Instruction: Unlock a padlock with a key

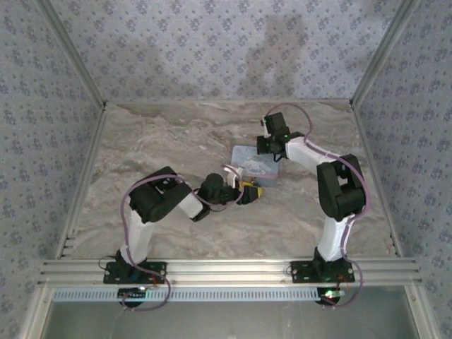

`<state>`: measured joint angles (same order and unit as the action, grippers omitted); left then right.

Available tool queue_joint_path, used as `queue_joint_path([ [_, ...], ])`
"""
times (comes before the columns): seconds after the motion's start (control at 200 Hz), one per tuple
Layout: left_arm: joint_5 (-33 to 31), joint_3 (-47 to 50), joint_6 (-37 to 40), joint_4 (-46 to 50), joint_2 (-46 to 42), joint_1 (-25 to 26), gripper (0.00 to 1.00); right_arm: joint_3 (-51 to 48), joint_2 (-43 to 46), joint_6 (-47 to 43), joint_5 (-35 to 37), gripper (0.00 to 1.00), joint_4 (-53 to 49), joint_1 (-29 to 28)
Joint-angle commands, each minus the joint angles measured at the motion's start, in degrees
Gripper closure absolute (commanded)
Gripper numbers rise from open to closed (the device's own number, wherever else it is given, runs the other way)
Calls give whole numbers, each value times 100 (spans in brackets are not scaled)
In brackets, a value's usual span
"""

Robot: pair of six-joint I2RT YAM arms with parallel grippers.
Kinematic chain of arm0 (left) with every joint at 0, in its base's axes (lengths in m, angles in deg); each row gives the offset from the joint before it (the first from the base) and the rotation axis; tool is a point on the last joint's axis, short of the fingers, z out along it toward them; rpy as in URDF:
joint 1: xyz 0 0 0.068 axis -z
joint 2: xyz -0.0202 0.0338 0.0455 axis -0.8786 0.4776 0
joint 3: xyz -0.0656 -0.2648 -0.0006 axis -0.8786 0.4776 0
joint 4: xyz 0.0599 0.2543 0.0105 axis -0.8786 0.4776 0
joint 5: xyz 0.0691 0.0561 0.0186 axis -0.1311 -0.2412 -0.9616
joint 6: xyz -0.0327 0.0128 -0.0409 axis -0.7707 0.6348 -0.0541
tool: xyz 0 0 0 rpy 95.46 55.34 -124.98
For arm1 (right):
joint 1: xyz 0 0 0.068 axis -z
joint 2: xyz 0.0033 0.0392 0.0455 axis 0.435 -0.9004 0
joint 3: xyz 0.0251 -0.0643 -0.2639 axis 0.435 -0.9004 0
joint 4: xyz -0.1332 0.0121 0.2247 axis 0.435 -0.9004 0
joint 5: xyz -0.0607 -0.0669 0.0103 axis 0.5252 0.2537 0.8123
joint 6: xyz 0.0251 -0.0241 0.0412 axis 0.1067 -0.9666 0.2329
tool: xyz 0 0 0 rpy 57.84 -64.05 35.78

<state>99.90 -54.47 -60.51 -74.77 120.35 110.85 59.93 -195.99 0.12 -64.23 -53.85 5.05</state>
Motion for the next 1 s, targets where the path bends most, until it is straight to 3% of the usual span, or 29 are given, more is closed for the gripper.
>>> queue_joint_path([
  [0.0,-236,1,182,123,89,115,30,-89,107,49,84,100,-52,-46],
  [0.37,-395,-391,135,546,303,239,25,-153,135,42,81,100,-37,-41],
  [0.465,-252,-411,57,386,359,238,34,-125,176,33,96,100,-63,-32],
  [0.605,-208,-257,-41,-35,377,236,38,-85,337,25,66,100,-113,57],
  [0.994,-266,-360,-32,104,395,238,34,-551,1266,267,491,100,-441,351],
])
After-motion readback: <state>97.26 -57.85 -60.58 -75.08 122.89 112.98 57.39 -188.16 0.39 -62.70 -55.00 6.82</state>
